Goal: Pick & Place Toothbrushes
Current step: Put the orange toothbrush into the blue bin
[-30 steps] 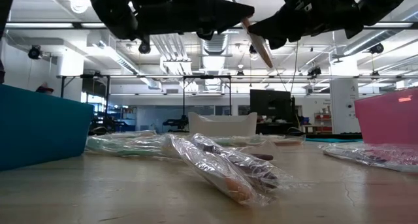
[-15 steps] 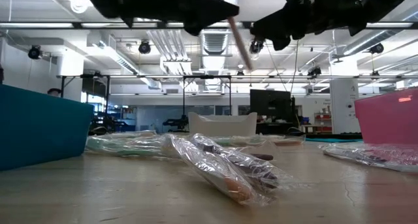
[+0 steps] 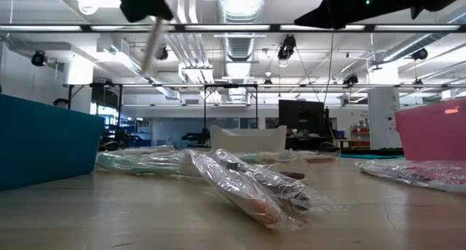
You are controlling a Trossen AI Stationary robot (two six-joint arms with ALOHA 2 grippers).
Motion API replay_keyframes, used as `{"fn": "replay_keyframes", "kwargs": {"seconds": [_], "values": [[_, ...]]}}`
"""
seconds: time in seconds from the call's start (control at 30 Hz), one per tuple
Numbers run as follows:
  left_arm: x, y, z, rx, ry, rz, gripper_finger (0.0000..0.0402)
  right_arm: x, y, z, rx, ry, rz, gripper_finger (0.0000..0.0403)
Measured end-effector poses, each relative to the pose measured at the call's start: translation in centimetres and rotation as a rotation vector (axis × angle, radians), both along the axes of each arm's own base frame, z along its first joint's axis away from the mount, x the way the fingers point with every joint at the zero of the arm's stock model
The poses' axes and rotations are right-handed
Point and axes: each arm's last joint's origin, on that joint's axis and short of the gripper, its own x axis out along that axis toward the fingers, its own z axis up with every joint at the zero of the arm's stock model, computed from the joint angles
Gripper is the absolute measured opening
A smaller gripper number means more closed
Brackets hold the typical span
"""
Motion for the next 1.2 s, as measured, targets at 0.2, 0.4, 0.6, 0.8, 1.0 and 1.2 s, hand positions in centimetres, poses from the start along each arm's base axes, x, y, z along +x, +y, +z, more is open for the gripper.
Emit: {"fn": "replay_keyframes", "kwargs": {"seconds": [0.2,0.4,0.6,0.8,1.0,1.2], "values": [[-2.1,-2.4,1.8,-0.088,0.200,0.035,0.0023,-0.5,0.1,0.5,-0.005,-0.027,-0.003,0.0209],[-3.2,-4.2,1.9,-0.140,0.459,0.115,0.0023,-0.5,0.1,0.4,0.012,-0.028,-0.003,0.0213],[-3.6,-5.8,0.7,-0.199,0.652,0.181,0.0023,-0.5,0.1,0.4,-0.002,-0.021,-0.003,0.0200],[-3.3,-7.0,-0.3,-0.234,0.720,0.186,0.0023,-0.5,0.1,0.4,0.007,-0.025,-0.001,0.0184],[-3.1,-7.5,-0.6,-0.248,0.741,0.201,0.0023,-0.5,0.1,0.4,0.007,-0.025,-0.001,0.0167],[-2.7,-7.9,-1.1,-0.295,0.783,0.222,0.0023,-0.5,0.1,0.4,-0.002,-0.021,-0.001,0.0149]]}}
